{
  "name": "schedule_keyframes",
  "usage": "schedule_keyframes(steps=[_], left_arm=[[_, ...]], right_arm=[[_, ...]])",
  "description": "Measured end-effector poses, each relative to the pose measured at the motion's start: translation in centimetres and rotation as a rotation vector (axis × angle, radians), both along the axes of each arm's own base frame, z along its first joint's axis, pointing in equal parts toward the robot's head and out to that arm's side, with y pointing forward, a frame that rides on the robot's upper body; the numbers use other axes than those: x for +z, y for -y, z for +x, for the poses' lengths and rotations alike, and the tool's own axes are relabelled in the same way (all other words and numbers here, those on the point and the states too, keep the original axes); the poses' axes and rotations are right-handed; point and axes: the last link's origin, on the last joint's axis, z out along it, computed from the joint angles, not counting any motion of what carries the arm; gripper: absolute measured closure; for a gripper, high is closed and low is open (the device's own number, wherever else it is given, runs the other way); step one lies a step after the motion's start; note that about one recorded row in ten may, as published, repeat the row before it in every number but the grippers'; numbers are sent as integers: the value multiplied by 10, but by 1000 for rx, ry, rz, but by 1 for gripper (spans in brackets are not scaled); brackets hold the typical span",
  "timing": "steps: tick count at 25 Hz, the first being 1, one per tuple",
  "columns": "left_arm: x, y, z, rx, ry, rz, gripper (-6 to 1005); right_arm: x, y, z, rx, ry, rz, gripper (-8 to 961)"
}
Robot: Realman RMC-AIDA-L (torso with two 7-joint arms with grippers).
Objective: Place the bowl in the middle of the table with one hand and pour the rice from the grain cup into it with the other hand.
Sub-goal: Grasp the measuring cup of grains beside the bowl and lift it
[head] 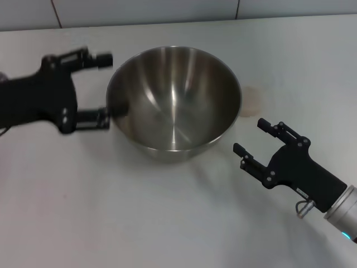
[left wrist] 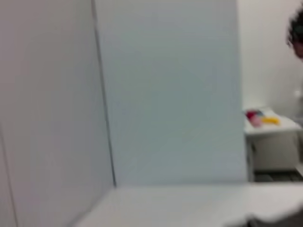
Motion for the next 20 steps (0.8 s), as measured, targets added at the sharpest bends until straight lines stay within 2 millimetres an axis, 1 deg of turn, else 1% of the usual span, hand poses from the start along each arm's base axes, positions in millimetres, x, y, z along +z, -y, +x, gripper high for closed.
schedule_keyframes(steps=[1,2,6,10,11,12,13,14,16,17,20], left_arm=[[0,5,-10,8,-51,-22,139],[0,5,-10,8,-51,-22,140],[5,15,-32,68,-124,-56,140],[8,16,-39,115,-133,-70,140],[8,17,-40,125,-138,-75,140],[8,17,-41,131,-141,-77,140],[9,17,-41,132,-141,-75,140],[9,17,-42,134,-140,-74,140],[10,17,-42,136,-141,-72,140],[10,17,-42,136,-143,-73,140],[10,16,-42,135,-148,-74,140]], right_arm=[[3,-1,2,-16,-6,20,270],[3,-1,2,-16,-6,20,270],[8,-2,7,-59,-23,64,270],[12,-2,12,-108,-37,103,271],[15,-2,18,-157,-42,133,271],[15,-2,18,-157,-42,133,271],[18,-4,25,-211,-42,161,271],[18,-4,25,-211,-42,161,271],[20,-10,34,-296,-41,192,271],[20,-10,34,-296,-41,192,271],[18,-18,38,-354,-41,196,272]])
